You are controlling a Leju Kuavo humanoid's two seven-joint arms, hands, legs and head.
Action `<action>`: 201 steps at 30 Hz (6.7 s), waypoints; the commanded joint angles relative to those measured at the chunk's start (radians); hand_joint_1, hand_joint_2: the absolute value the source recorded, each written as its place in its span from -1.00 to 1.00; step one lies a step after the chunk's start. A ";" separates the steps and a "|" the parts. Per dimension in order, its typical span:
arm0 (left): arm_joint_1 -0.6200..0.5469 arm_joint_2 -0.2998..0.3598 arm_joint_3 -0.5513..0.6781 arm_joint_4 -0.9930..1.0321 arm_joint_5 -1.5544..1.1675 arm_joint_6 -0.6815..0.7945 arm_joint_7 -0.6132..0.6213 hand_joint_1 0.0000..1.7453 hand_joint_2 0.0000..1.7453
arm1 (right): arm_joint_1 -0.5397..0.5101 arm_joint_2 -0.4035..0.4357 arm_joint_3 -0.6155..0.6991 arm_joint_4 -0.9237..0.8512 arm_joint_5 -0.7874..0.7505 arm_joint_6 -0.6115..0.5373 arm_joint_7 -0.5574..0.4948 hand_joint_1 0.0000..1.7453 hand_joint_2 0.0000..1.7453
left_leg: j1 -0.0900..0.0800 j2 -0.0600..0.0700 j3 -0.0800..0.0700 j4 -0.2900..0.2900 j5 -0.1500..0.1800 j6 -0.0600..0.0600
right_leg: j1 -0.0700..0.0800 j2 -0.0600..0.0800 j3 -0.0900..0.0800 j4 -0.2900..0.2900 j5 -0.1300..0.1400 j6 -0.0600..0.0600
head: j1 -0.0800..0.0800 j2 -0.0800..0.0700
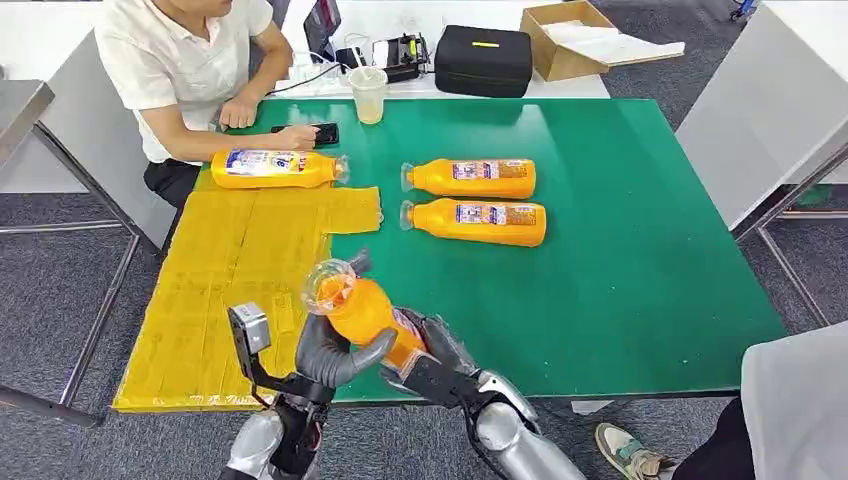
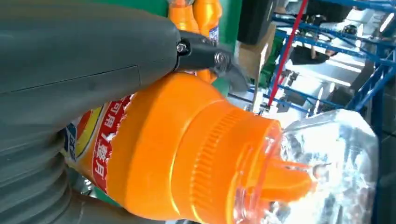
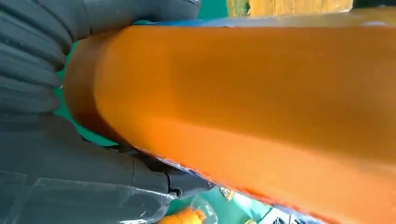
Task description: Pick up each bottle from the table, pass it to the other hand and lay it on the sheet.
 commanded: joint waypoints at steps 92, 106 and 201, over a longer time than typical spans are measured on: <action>-0.271 -0.007 0.074 0.301 -1.676 0.393 0.234 -1.00 1.00 | 0.037 0.027 -0.439 -0.161 0.521 -0.521 0.014 -1.00 1.00 | 0.001 -0.004 0.004 0.003 0.000 0.001 | 0.002 -0.006 0.007 0.001 -0.002 -0.005 | 0.000 0.000; 0.032 0.054 -0.141 -0.155 -1.340 0.357 0.050 -1.00 1.00 | -0.040 -0.142 -0.468 0.037 0.825 -0.485 0.280 -1.00 1.00 | 0.000 -0.004 0.002 0.000 0.001 0.002 | 0.000 -0.004 0.004 -0.001 0.000 -0.002 | 0.000 0.000; 0.039 -0.061 0.079 0.043 -0.120 0.166 0.080 -1.00 1.00 | -0.040 0.015 -0.269 -0.136 0.001 0.029 0.018 1.00 1.00 | 0.003 0.006 0.009 0.000 -0.001 -0.001 | 0.004 0.006 0.008 -0.001 0.003 -0.004 | 0.000 0.000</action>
